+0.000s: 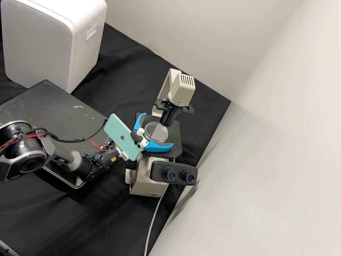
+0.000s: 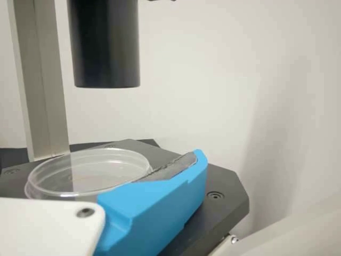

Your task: Place the petri dish on the bench

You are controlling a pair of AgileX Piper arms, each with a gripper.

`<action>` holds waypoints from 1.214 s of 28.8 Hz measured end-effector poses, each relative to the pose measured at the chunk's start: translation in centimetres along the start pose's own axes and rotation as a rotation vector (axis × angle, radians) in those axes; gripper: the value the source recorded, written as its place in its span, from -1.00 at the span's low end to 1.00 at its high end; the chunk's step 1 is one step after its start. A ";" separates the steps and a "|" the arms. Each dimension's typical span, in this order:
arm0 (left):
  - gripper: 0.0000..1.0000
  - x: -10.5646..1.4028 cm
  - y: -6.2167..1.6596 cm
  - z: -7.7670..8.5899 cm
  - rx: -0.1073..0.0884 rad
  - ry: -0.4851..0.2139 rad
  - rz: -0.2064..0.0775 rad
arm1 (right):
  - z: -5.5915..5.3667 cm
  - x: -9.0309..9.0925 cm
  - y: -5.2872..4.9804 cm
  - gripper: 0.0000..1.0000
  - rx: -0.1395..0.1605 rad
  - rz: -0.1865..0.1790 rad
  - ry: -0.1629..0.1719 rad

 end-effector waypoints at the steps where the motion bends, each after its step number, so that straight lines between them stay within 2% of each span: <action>1: 1.00 0.0 -0.02 0.0 0.000 0.001 -0.002 | 0.1 0.0 0.0 1.00 -0.001 0.000 -0.002; 12: 1.00 0.0 -0.04 0.0 0.000 0.001 -0.005 | 0.2 0.1 -0.2 1.00 -0.004 0.005 0.000; 17: 1.00 0.0 -0.04 0.0 0.000 0.001 -0.005 | 0.0 0.3 -0.3 1.00 -0.009 0.020 -0.002; 23: 1.00 0.0 -0.04 0.0 0.000 0.001 -0.005 | 0.0 0.6 -0.6 1.00 -0.038 0.026 -0.010; 31: 1.00 0.0 -0.04 0.0 0.000 0.001 -0.005 | -0.1 0.6 -0.7 1.00 -0.039 0.026 -0.009; 32: 1.00 0.0 -0.04 0.0 0.000 0.001 -0.005 | -0.1 0.6 -0.7 -1.00 -0.038 0.028 -0.011; 35: 1.00 0.0 -0.04 0.0 0.000 0.001 -0.005 | -0.1 0.6 -0.7 -1.00 -0.037 0.027 -0.010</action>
